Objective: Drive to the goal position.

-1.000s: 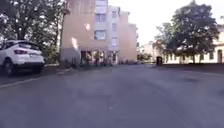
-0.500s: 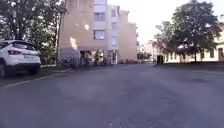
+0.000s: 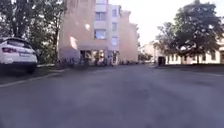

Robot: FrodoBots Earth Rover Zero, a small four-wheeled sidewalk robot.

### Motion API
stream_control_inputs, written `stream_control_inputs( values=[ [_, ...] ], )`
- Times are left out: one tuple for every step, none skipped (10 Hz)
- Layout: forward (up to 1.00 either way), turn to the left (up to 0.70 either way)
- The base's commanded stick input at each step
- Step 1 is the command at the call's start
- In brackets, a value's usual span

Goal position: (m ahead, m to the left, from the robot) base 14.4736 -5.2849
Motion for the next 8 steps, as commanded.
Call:
stream_control_inputs(
  values=[
    [0.70,0.00],
    [0.70,0.00],
    [0.70,0.00],
    [0.70,-0.01],
    [0.70,-0.03],
    [0.70,-0.10],
    [0.70,-0.11],
    [0.70,-0.12]
  ],
)
